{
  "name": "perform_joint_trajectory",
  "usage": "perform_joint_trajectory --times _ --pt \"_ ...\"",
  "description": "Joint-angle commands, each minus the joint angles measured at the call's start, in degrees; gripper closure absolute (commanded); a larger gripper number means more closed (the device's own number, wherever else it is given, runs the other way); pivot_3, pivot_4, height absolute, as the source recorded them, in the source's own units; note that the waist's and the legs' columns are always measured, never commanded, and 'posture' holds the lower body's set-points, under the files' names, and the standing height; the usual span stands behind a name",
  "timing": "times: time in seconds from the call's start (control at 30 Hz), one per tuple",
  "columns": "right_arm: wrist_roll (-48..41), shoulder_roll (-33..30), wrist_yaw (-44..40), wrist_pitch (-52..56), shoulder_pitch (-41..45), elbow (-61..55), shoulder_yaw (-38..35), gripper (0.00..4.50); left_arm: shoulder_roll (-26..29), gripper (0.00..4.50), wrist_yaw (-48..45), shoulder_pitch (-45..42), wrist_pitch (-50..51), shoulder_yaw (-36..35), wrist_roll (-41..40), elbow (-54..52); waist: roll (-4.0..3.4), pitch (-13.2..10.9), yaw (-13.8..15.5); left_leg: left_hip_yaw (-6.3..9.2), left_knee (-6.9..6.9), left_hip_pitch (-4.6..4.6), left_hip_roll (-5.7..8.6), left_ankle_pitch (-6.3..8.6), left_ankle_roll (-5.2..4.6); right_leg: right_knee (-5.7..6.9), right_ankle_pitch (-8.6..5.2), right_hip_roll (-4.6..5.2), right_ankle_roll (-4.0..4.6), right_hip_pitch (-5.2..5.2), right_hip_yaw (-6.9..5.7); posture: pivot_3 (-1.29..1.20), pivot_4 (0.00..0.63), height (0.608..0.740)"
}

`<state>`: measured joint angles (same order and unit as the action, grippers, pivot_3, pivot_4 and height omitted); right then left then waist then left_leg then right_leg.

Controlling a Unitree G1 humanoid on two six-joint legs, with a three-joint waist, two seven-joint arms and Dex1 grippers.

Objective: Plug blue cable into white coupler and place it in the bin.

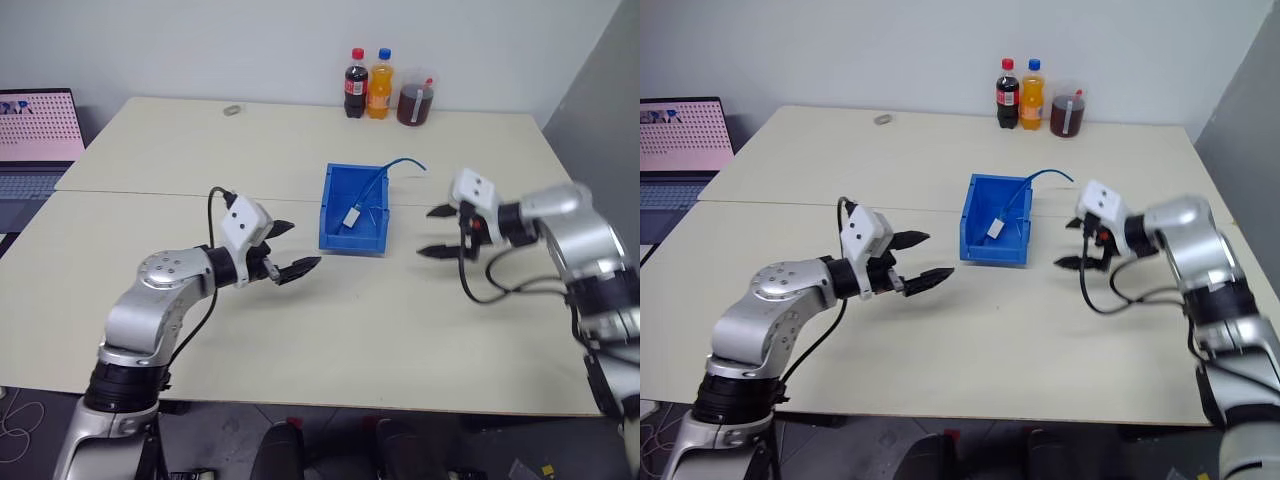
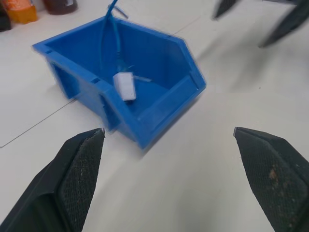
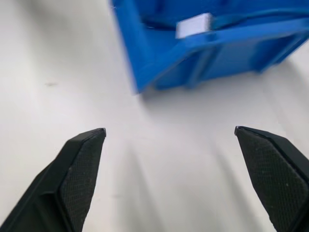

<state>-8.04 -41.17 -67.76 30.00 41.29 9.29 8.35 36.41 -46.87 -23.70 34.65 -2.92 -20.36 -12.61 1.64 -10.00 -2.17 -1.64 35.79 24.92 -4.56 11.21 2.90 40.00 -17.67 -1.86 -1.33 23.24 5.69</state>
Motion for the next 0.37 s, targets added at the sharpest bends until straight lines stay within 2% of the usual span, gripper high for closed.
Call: perform_joint_trajectory --times 0.03,0.17,0.37 --pt "-6.7 1.9 9.2 10.2 -5.0 -15.1 -11.3 0.07 1.8 0.0 1.6 0.8 -0.4 -3.9 -0.5 -1.4 -0.01 0.0 -0.2 -0.01 0.05 -0.02 0.0 0.0 0.0 0.04 0.0 0.0 -0.01 0.0 0.02 0.0 0.15 0.74" --pt "-9.7 5.9 18.0 18.3 -12.0 -26.8 -16.1 0.07 3.5 0.0 1.7 0.9 -1.3 -5.8 -0.2 1.3 0.03 0.0 -0.1 0.11 0.11 -0.03 -0.01 -0.01 0.01 0.03 0.0 0.0 -0.04 -0.08 -0.11 0.0 0.15 0.74" --pt "-10.9 8.2 24.1 21.6 -13.2 -30.0 -15.7 0.07 4.1 0.0 0.2 0.4 -1.7 -5.5 -1.1 3.7 0.02 0.0 -0.2 0.02 0.16 -0.03 0.02 -0.01 0.01 0.03 0.02 0.0 -0.19 -0.06 0.0 0.0 0.15 0.74"
